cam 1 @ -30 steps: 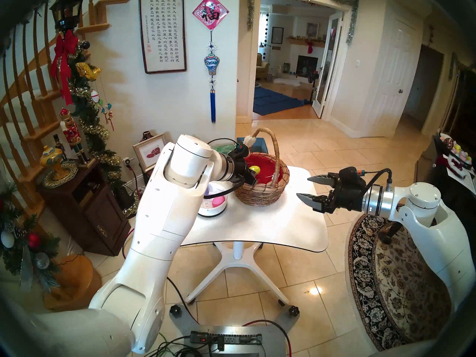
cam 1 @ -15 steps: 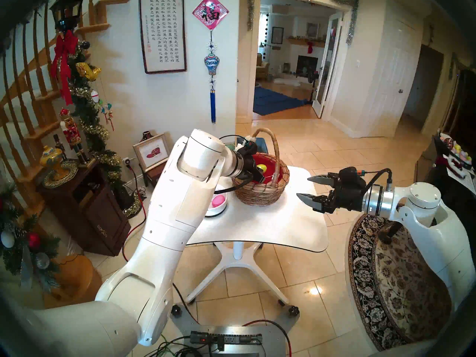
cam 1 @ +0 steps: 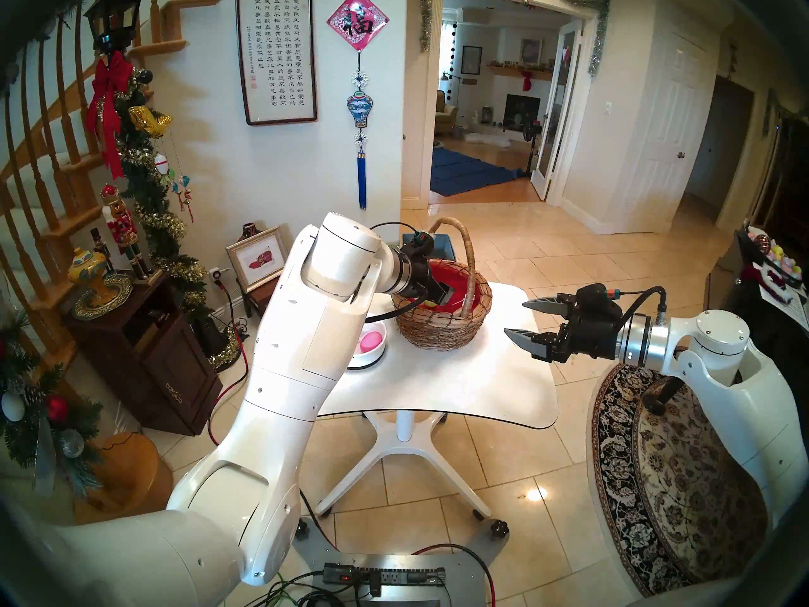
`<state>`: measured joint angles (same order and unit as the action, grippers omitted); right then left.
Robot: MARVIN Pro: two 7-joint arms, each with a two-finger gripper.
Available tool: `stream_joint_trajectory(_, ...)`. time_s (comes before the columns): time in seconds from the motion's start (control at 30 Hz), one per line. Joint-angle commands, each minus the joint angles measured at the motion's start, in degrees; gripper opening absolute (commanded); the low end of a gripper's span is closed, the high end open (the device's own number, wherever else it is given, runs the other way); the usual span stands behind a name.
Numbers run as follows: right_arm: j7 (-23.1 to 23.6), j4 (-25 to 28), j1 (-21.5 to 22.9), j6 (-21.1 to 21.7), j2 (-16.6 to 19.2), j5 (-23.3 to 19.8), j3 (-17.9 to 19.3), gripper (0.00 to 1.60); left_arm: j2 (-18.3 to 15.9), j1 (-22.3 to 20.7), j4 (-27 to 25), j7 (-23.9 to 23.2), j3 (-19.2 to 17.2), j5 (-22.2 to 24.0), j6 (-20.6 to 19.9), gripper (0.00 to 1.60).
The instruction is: Put easter egg into basket
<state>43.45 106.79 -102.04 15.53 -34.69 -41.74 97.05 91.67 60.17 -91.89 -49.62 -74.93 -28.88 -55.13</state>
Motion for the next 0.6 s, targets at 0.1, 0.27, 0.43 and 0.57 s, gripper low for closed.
stream_joint_trajectory(0.1, 0.03, 0.08, 0.02, -0.12, 0.19, 0.05, 0.31, 1.60, -2.98, 0.52, -5.11, -7.16, -3.08, 1.95, 0.13, 1.60)
stream_joint_trajectory(0.27, 0.01, 0.07, 0.05, -0.12, 0.20, 0.03, 0.28, 1.60, -6.23, 2.81, -9.04, -6.14, -4.45, 5.19, 0.13, 1.60)
stream_joint_trajectory(0.43, 0.00, 0.06, 0.06, -0.12, 0.21, 0.01, 0.25, 1.60, -9.56, 6.03, -12.38, -5.71, -5.44, 8.34, 0.13, 1.60)
stream_joint_trajectory(0.57, -0.02, 0.06, 0.07, -0.12, 0.22, -0.01, 0.24, 1.60, -11.67, 8.13, -14.89, -6.19, -6.29, 10.79, 0.13, 1.60)
